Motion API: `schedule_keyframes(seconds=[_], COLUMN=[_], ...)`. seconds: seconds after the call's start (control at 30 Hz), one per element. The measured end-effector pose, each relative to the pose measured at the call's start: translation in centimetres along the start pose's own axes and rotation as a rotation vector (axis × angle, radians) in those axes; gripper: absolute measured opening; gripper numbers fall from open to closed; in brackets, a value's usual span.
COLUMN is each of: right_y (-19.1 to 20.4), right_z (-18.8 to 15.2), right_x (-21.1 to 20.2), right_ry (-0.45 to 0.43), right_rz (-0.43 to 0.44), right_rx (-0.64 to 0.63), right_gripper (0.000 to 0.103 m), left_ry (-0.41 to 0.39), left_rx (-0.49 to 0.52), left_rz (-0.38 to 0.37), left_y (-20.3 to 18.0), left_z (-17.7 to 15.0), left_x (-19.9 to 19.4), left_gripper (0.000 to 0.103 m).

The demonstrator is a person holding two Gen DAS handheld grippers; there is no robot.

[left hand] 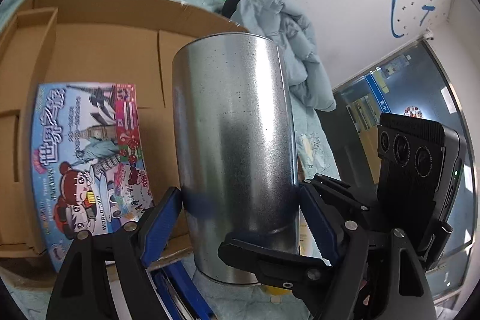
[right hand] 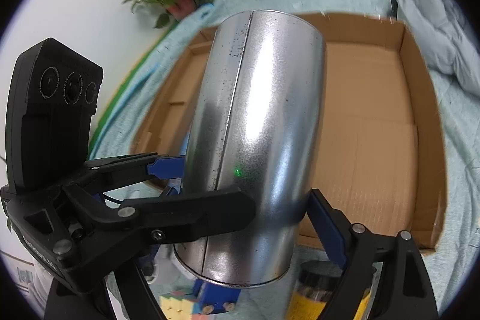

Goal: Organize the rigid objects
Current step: 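Lift the silver cylinder and lower it into the large box beside the game box, then open the right tool and withdraw from the cylinder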

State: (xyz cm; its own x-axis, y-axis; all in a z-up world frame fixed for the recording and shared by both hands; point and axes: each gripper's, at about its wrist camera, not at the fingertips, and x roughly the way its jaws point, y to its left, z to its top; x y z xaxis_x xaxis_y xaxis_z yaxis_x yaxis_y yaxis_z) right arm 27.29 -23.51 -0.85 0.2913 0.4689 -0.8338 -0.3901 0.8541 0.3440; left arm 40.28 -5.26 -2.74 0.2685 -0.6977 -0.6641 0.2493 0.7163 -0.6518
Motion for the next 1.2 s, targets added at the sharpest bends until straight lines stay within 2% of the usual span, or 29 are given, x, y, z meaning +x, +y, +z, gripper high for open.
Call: schedule_keyframes(seconds=[0.1,0.27,0.47,0.7,0.77,0.8,0.83,1.0,1.2], right_y=[-0.9,-1.6,-2.0,-2.0,-2.2,-2.1,-2.1,-1.1,-1.7], right_z=[0.2,-0.3,-0.5,-0.8,-1.3,-1.6,-1.8,-1.7,-2.4], right_x=[1.3,4.2,6.5,5.1,3.6,3.4,3.4,3.5,3.3], right_ry=[0.025,0.099,0.145,0.135,0.075,0.064,0.069,0.039,0.023], right_rz=[-0.004,-0.075,-0.077,-0.016,-0.05,-0.045,-0.024,-0.054,-0.055], right_rx=[0.014,0.024,0.074,0.079,0.078,0.08,0.085,0.089,0.146], right_gripper=[0.086,0.086,0.087,0.088,0.084,0.074,0.072,0.072,0.074], left_ry=[0.022,0.071,0.075,0.039,0.003,-0.012,-0.019,0.005,-0.053], left_rx=[-0.032,-0.056,-0.067,-0.034,-0.028,-0.023,-0.017,0.012,0.06], left_rz=[0.005,0.066,0.102,0.18,0.208,0.218,0.228,0.305,0.376], left_y=[1.1,2.4,3.4,3.8,3.9,4.0,4.0,4.3,3.3], left_z=[0.8,0.8,0.6,-0.7,-1.4,-1.8,-2.3,-4.9,-6.6], left_x=[1.7,4.6,5.7,2.6,1.1,0.5,-0.1,-0.9,-2.1], left_gripper=[0.077,0.073,0.071,0.073,0.073,0.073,0.073,0.071,0.07])
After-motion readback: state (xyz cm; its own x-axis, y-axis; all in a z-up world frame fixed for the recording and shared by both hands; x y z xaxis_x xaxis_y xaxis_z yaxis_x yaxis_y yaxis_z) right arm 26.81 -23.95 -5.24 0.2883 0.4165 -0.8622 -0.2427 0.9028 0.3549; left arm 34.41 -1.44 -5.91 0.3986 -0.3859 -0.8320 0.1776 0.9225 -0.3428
